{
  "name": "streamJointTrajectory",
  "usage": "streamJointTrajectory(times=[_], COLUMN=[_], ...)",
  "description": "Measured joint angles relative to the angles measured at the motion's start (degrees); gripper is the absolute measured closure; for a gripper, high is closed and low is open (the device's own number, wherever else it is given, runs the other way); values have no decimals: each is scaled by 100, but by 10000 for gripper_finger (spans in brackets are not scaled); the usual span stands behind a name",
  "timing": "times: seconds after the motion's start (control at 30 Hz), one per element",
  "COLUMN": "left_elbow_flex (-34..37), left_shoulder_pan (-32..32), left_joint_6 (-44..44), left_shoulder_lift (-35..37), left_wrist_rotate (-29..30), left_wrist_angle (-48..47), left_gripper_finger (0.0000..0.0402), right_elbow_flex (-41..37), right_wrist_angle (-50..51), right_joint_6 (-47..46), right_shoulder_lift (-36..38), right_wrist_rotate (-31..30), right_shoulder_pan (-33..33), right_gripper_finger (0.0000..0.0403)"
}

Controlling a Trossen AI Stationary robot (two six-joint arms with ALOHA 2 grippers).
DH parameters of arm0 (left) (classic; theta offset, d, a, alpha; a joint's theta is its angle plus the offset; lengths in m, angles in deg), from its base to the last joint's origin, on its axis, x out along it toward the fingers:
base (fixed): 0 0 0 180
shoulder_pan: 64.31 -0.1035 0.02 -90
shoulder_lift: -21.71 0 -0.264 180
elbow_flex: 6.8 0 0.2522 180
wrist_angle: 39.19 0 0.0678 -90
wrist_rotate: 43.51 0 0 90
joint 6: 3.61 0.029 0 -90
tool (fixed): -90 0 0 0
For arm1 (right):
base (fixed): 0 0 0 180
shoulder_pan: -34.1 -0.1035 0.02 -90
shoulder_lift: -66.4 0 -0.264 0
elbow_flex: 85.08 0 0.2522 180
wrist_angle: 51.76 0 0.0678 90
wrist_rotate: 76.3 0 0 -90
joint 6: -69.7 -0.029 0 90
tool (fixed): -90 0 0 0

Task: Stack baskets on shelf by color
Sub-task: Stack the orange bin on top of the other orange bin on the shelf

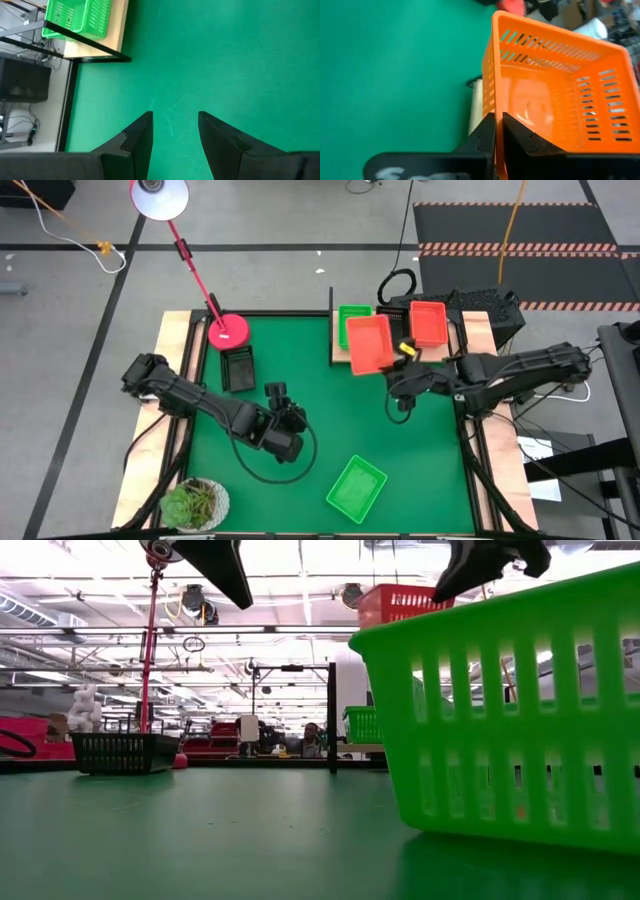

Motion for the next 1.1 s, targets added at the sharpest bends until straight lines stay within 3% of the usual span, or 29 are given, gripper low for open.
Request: streamJointTrajectory(times=[0.17, 0.47, 0.67, 1.1], left_elbow_flex=[0, 0, 0, 0], left_shoulder_pan=[48, 36, 22, -157], left_joint_6=[-35, -51, 112, 1108], left_shoulder_lift=[0, 0, 0, 0], left_wrist_rotate=[-4, -4, -2, -293], left_wrist_angle=[3, 21, 83, 785], left_gripper_finger=[243, 243, 243, 243], right_elbow_flex=[-440, -1442, -1861, -1943], right_wrist_angle=[-3, -42, -417, 282], right_joint_6=[331, 1696, 1824, 2102], right_shoulder_lift=[573, 1503, 1933, 2748], right_wrist_rotate=[-414, -421, -711, -205], right_shoulder_pan=[260, 916, 1307, 2324], right_gripper_finger=[392, 392, 398, 398])
